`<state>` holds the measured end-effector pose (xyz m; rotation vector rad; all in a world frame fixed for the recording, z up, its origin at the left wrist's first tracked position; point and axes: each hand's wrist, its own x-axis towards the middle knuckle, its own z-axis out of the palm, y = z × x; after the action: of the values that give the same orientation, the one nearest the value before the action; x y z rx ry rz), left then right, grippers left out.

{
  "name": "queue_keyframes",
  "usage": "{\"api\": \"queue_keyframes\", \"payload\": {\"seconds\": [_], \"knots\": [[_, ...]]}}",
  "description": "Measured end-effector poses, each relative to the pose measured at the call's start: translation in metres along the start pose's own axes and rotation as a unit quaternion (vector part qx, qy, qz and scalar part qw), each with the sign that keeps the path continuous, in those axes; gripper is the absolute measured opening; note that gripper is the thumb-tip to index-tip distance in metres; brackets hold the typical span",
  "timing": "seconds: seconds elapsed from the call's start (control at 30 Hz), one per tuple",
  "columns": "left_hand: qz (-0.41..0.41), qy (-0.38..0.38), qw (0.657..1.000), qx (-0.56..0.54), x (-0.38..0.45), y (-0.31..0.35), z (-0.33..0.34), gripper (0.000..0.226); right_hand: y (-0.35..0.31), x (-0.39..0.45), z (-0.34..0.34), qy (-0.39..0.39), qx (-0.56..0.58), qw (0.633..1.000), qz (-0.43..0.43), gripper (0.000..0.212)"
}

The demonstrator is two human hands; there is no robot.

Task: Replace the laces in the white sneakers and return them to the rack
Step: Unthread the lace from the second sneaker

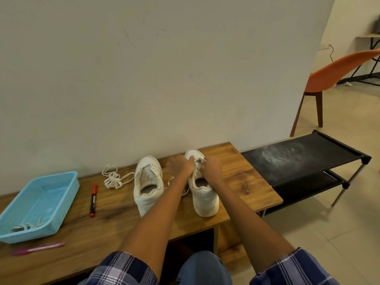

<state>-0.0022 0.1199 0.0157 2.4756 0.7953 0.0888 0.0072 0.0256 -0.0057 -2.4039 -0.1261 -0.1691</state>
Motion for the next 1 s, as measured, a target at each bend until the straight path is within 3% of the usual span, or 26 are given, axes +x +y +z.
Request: {"api": "queue_keyframes", "payload": {"seconds": [0.1, 0.23, 0.3, 0.43, 0.53, 0.63, 0.8, 0.93, 1.0], "knots": [[0.064, 0.035, 0.997, -0.016, -0.011, 0.011, 0.008, 0.056, 0.001, -0.001, 0.002, 0.009, -0.001, 1.000, -0.006, 0.019], [0.081, 0.059, 0.995, -0.022, -0.017, 0.010, 0.007, 0.032, 0.002, 0.000, 0.006, 0.000, -0.039, 0.998, -0.049, 0.018], [0.055, 0.066, 0.994, -0.061, -0.011, 0.004, 0.010, 0.025, -0.002, 0.001, 0.007, 0.007, -0.103, 0.989, -0.107, 0.027], [0.017, 0.056, 0.991, -0.119, -0.005, -0.001, 0.013, 0.025, -0.012, 0.006, 0.016, 0.002, -0.285, 0.934, -0.215, 0.029], [0.003, 0.027, 0.991, -0.135, -0.004, 0.000, 0.012, 0.025, -0.012, 0.009, 0.016, 0.034, -0.294, 0.930, -0.217, 0.015], [-0.002, 0.014, 0.989, -0.144, -0.004, -0.002, 0.012, 0.025, -0.009, 0.008, 0.016, 0.066, -0.263, 0.942, -0.197, 0.019], [-0.020, 0.006, 0.986, -0.163, -0.007, -0.007, 0.012, 0.026, -0.009, 0.010, 0.010, 0.027, -0.293, 0.934, -0.204, 0.022], [-0.042, 0.001, 0.983, -0.177, -0.010, -0.011, 0.007, 0.029, -0.008, 0.010, 0.007, 0.132, -0.203, 0.965, -0.104, 0.023], [-0.047, 0.001, 0.983, -0.178, -0.012, -0.011, 0.005, 0.029, -0.006, 0.012, 0.008, 0.166, -0.159, 0.968, -0.102, 0.028]]}}
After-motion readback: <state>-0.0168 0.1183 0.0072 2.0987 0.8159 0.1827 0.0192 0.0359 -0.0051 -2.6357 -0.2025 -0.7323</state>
